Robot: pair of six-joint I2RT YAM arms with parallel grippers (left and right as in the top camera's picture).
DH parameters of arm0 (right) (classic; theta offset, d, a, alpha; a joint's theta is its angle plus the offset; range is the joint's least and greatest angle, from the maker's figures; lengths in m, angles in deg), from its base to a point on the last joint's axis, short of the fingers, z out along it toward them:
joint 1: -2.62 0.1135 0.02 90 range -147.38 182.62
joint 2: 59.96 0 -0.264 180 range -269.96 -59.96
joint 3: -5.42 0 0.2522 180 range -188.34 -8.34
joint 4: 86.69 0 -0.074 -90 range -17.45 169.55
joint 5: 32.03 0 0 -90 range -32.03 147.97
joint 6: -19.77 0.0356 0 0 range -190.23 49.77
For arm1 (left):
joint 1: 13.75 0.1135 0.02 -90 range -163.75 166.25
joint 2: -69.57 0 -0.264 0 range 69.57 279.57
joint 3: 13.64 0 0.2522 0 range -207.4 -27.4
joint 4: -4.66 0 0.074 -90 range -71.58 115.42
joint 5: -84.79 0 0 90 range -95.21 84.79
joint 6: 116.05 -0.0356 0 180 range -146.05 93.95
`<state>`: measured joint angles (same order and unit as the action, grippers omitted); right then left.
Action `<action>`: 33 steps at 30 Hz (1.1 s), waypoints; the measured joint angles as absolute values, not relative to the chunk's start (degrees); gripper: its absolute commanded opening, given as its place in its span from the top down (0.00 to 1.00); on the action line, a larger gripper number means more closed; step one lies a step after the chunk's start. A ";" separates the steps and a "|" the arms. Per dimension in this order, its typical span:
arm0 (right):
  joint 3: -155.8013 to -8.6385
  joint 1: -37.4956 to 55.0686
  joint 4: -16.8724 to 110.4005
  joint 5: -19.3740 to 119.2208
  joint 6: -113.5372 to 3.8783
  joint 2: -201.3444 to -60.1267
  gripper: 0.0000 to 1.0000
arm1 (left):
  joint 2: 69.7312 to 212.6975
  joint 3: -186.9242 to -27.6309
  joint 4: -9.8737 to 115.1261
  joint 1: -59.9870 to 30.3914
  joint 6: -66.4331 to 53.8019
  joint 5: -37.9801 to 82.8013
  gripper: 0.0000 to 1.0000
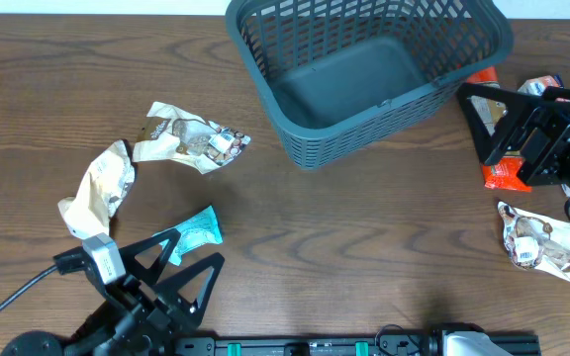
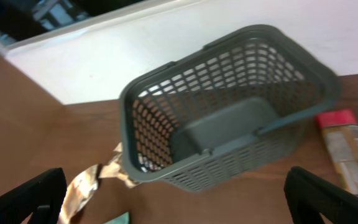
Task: Pack container
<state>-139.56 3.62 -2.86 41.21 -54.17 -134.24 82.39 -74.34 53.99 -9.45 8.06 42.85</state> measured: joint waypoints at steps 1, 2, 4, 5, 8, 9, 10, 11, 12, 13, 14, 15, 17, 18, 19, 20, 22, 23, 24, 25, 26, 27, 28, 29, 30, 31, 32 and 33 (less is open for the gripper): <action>-139.56 3.62 -3.45 42.31 -54.15 -134.29 0.01 | 83.20 -74.71 55.13 -9.45 7.66 42.28 0.01; -139.56 3.62 -4.09 43.20 -54.15 -134.33 0.01 | 84.53 -75.52 57.47 -9.48 6.96 41.51 0.01; -139.58 3.62 -5.81 45.45 -54.15 -134.57 0.01 | 88.40 -78.16 63.02 -9.48 4.82 39.66 0.01; -139.61 3.62 -6.64 46.57 -54.15 -134.72 0.01 | 91.50 -80.74 67.04 -9.48 3.16 38.54 0.01; -139.67 3.62 -8.92 49.34 -54.17 -135.56 0.01 | 100.09 -88.76 74.04 -9.74 -1.71 35.61 0.01; -139.71 3.62 -9.48 49.93 -54.17 -135.95 0.01 | 103.13 -92.11 75.98 -10.20 -3.40 34.56 0.01; -139.71 3.62 -9.79 50.35 -54.17 -136.34 0.01 | 106.21 -95.89 77.60 -10.85 -4.86 33.47 0.01; -139.76 3.62 -9.86 50.59 -54.17 -136.87 0.01 | 109.07 -99.54 78.38 -11.66 -6.02 32.68 0.01; -139.78 3.62 -9.79 50.74 -54.20 -137.28 0.01 | 112.09 -103.45 78.95 -12.82 -7.09 31.90 0.01; -139.80 3.62 -9.77 50.79 -54.20 -137.81 0.01 | 114.56 -106.73 79.24 -14.13 -7.94 31.48 0.01; -139.80 3.62 -9.55 50.81 -54.22 -138.37 0.01 | 116.83 -109.70 79.46 -15.86 -8.47 31.15 0.01; -139.80 3.62 -9.11 50.92 -54.24 -138.96 0.01 | 118.69 -112.06 79.46 -17.67 -8.88 30.76 0.01; -139.80 3.62 -7.82 50.87 -54.63 -140.36 0.01 | 121.93 -115.45 79.41 -22.63 -9.32 29.97 0.01; -139.80 3.62 -7.06 50.48 -55.11 -141.11 0.01 | 123.48 -116.54 79.26 -26.31 -9.17 28.62 0.01; -139.80 3.62 -6.47 49.91 -55.75 -142.00 0.01 | 124.46 -116.96 79.22 -29.15 -9.01 27.66 0.01; -139.80 3.62 -6.12 49.37 -56.25 -142.79 0.01 | 125.66 -117.14 79.22 -33.02 -8.40 25.60 0.01; -139.82 3.62 -5.64 48.49 -57.23 -144.41 0.01 | 127.74 -117.16 79.32 -40.49 -7.38 20.92 0.01; -139.82 3.62 -5.27 48.25 -57.63 -145.13 0.01 | 128.96 -117.18 79.15 -45.36 -6.55 17.95 0.01; -139.82 3.62 -4.79 47.97 -58.09 -146.07 0.01 | 130.49 -117.16 78.71 -50.50 -5.93 14.72 0.01; -139.82 3.60 -4.50 47.66 -58.46 -146.79 0.01 | 131.76 -117.16 78.25 -54.50 -5.26 12.09 0.01; -139.82 3.60 -4.20 47.18 -58.96 -147.64 0.01 | 133.38 -117.14 77.75 -59.64 -4.58 8.73 0.01; -139.85 3.55 -3.89 46.66 -59.40 -148.34 0.01 | 134.76 -117.11 77.27 -63.86 -3.75 5.82 0.01; -139.89 3.44 -3.69 46.02 -59.86 -148.87 0.01 | 135.85 -117.11 76.83 -67.22 -3.33 3.35 0.01; -140.11 3.25 -3.67 45.26 -60.29 -149.52 0.01 | 137.05 -117.11 76.53 -70.78 -2.61 0.47 0.01; -140.59 2.96 -3.69 44.45 -60.60 -150.11 0.01 | 138.23 -117.11 76.44 -74.17 -1.87 -2.22 0.01; -141.29 2.46 -3.61 43.84 -60.88 -150.61 0.01 | 139.41 -117.11 76.46 -77.28 -1.21 -4.80 0.01; -142.34 1.67 -3.54 42.96 -61.28 -151.18 0.01 | 140.33 -117.11 76.46 -79.48 -0.56 -6.90 0.01; -143.39 0.82 -3.26 42.20 -61.65 -151.55 0.01 | 141.01 -117.11 76.44 -80.82 -0.21 -8.30 0.01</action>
